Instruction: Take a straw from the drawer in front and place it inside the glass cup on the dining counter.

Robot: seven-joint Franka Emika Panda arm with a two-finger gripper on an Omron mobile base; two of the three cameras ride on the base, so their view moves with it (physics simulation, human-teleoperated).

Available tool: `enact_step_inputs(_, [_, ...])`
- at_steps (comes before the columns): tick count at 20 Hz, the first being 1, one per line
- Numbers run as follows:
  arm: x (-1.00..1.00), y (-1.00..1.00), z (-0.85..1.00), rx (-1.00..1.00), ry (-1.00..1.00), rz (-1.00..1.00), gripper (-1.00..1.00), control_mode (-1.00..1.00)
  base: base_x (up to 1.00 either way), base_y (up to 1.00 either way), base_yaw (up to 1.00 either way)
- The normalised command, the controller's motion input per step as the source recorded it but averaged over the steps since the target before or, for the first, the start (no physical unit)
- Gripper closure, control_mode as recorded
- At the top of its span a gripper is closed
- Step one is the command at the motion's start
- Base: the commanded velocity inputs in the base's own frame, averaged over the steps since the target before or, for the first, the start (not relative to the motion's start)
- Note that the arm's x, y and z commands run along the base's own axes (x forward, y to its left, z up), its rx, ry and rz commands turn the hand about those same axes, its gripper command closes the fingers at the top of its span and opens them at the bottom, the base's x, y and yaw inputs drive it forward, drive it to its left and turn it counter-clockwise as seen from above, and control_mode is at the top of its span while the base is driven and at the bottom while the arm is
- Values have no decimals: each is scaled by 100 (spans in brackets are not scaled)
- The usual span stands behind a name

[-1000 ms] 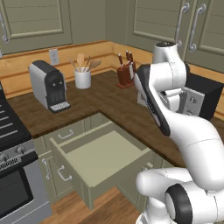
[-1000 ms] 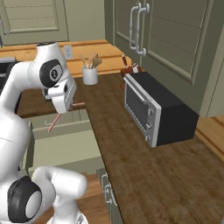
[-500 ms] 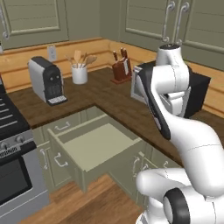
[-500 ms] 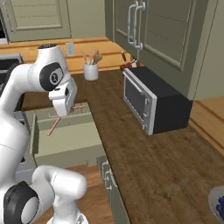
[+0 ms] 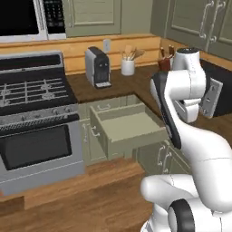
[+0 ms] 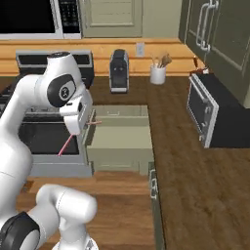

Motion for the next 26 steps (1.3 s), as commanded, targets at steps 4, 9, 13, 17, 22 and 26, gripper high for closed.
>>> enact_step_inputs(4, [0, 0, 0, 0, 0, 0, 100, 100, -1, 16, 100])
enact_step_inputs(9, [0, 0, 0, 0, 0, 0, 100, 100, -2, 14, 100])
enact_step_inputs(13, [0, 0, 0, 0, 0, 0, 100, 100, 0, 11, 100])
enact_step_inputs(17, [0, 0, 0, 0, 0, 0, 100, 100, 0, 17, 100])
enact_step_inputs(22, [0, 0, 0, 0, 0, 0, 100, 100, 17, 18, 93])
enact_step_inputs(26, [0, 0, 0, 0, 0, 0, 100, 100, 83, 15, 68])
